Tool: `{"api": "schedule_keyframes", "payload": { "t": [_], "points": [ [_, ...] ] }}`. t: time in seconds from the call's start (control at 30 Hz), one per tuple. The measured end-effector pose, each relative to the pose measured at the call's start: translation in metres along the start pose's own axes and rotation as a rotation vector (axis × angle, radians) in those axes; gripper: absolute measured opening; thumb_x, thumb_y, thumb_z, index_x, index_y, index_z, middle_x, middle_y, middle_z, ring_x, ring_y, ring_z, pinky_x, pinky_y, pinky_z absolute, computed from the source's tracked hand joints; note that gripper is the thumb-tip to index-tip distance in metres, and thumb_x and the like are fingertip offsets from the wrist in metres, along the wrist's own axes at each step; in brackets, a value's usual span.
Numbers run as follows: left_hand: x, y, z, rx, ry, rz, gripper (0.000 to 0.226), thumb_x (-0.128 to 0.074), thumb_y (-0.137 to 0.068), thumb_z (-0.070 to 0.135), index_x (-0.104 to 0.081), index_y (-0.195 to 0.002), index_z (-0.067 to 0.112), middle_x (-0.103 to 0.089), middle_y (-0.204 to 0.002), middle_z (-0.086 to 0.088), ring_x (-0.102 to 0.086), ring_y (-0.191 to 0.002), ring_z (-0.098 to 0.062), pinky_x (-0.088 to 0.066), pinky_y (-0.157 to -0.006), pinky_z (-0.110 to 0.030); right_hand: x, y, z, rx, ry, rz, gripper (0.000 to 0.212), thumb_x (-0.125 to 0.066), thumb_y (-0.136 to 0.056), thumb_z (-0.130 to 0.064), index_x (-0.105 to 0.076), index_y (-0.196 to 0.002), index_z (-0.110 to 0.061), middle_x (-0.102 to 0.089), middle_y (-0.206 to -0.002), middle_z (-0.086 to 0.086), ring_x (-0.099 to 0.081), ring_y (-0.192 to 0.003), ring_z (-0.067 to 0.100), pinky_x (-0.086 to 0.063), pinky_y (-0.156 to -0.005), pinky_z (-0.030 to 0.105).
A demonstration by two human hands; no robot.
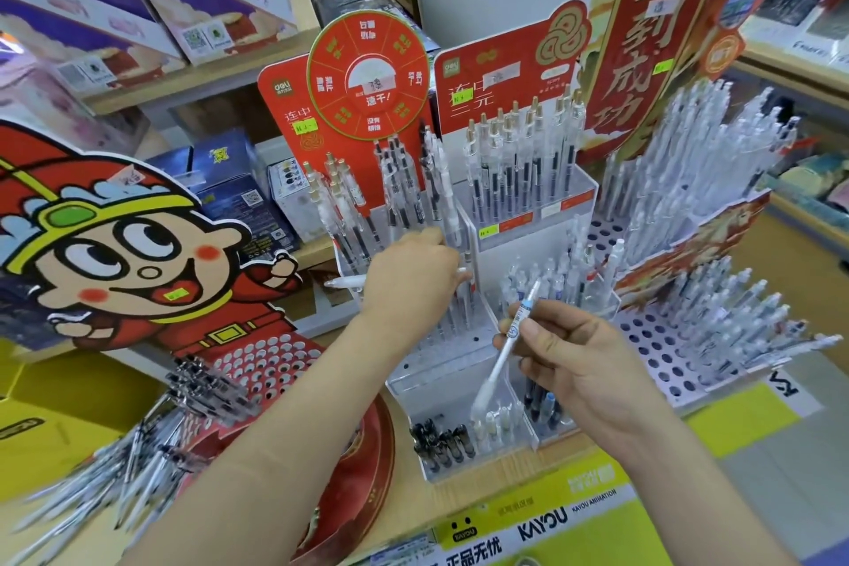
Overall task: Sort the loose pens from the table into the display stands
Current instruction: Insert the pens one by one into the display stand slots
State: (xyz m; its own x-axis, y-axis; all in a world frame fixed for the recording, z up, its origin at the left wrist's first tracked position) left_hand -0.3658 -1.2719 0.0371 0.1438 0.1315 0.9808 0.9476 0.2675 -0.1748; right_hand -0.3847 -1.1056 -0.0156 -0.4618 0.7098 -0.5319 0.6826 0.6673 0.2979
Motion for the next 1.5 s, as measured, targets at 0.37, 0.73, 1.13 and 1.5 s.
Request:
{"api": "schedule_keyframes", "payload": {
  "t": [0.37,0.73,1.13,1.5],
  "points": [
    [-0.002,0.003,-0.006,-0.001,0.005,0.000,0.033,-0.047,-0.096,0.048,-0.066,-0.113,0.027,-0.063,-0.101,0.004,-0.059,-0.098,-0.021,-0.050,-0.070,-0.033,-0.005,-0.005,-0.002,0.007,0.001,0.003,0.033,-0.064,-0.073,-0.011,-0.061,-0.104,-0.001,-0.070,-0.074,0.004,-0.068,-0.065,0.014,-0.046,-0.046,0.019],
    [0.018,0.055,-0.002,0.593,2.231,-0.144,0.042,-0.035,-0.097,0.052,-0.054,-0.087,0.016,-0.060,-0.070,-0.009,-0.035,-0.050,-0.012,-0.019,-0.044,-0.022,-0.022,-0.016,-0.003,-0.033,-0.019,-0.087,0.062,-0.092,-0.053,-0.025,-0.068,-0.106,0.000,-0.065,-0.075,0.006,-0.064,-0.063,0.015,-0.053,-0.056,0.023],
    [0.016,0.062,-0.039,0.444,2.069,0.119,0.026,-0.049,-0.091,0.035,-0.066,-0.087,0.016,-0.053,-0.079,0.000,-0.044,-0.067,-0.012,-0.036,-0.065,-0.028,-0.076,-0.004,0.021,-0.021,0.177,-0.192,0.039,-0.065,-0.075,-0.015,-0.062,-0.109,0.004,-0.070,-0.077,0.018,-0.063,-0.055,0.022,-0.051,-0.054,0.028],
    [0.040,0.060,-0.067,0.256,1.572,0.063,0.008,-0.076,-0.066,0.020,-0.073,-0.073,0.018,-0.064,-0.060,-0.001,-0.060,-0.053,-0.014,-0.052,-0.056,-0.023,-0.057,-0.002,0.026,0.041,0.123,0.013,0.052,-0.070,-0.070,-0.022,-0.062,-0.115,0.003,-0.072,-0.083,0.017,-0.066,-0.067,0.021,-0.055,-0.064,0.027]
  ]
}}
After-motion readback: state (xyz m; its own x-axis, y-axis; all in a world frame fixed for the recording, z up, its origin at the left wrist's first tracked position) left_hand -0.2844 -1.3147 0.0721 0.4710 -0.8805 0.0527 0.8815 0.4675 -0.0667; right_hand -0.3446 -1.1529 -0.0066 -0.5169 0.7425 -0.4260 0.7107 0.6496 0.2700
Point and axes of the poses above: each hand's wrist, its own y-axis away from the middle knuckle, its own x-axis out of the back of the hand, z = x × y, the point moved 5 cm from there along -y, towards the middle knuckle
